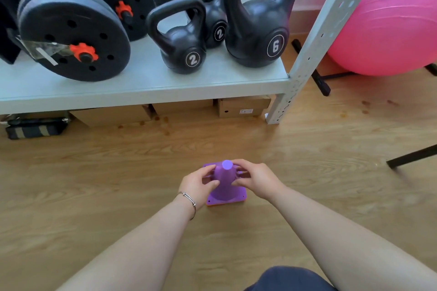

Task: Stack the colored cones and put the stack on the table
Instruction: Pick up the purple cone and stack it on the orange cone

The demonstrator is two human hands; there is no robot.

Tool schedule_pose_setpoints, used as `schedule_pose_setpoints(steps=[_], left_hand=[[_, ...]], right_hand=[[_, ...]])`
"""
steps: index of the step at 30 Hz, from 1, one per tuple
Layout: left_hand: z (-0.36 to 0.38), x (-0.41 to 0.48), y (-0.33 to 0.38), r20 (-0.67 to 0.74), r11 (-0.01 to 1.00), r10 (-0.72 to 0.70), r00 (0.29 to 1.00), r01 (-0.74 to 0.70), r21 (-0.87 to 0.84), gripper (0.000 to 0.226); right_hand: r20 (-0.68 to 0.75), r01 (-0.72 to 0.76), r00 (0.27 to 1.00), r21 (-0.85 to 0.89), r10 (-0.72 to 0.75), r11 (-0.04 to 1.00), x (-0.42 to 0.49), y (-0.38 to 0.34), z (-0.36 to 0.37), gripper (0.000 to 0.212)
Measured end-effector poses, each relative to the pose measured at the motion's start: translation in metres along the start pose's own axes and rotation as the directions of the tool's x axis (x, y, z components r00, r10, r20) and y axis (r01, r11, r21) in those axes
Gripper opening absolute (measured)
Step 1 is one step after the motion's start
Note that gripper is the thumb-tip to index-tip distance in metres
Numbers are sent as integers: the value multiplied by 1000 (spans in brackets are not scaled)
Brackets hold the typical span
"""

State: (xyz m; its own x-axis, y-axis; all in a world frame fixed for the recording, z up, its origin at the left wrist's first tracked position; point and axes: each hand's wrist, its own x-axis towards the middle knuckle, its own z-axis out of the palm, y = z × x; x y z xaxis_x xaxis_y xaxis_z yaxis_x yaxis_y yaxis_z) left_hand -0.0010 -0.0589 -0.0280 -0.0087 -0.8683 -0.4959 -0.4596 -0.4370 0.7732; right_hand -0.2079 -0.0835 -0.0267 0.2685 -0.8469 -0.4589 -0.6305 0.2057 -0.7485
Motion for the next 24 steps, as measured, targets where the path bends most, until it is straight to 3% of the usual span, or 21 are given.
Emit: schedule_pose_setpoints(steps=[8, 19, 24], left_hand=[[-4, 21, -22, 104, 992, 7, 995, -20, 124, 61], [-2, 27, -33, 81, 995, -69, 994, 64, 72, 60], [-10, 33, -45, 120, 954, -140, 983, 101, 282, 54]], right_hand=[[9, -26, 1000, 1, 26, 1000, 10, 19, 8, 69], [31, -98, 995, 85, 95, 992, 15, 34, 15, 73], [19, -215, 976, -50, 216, 975, 10, 48, 16, 61]])
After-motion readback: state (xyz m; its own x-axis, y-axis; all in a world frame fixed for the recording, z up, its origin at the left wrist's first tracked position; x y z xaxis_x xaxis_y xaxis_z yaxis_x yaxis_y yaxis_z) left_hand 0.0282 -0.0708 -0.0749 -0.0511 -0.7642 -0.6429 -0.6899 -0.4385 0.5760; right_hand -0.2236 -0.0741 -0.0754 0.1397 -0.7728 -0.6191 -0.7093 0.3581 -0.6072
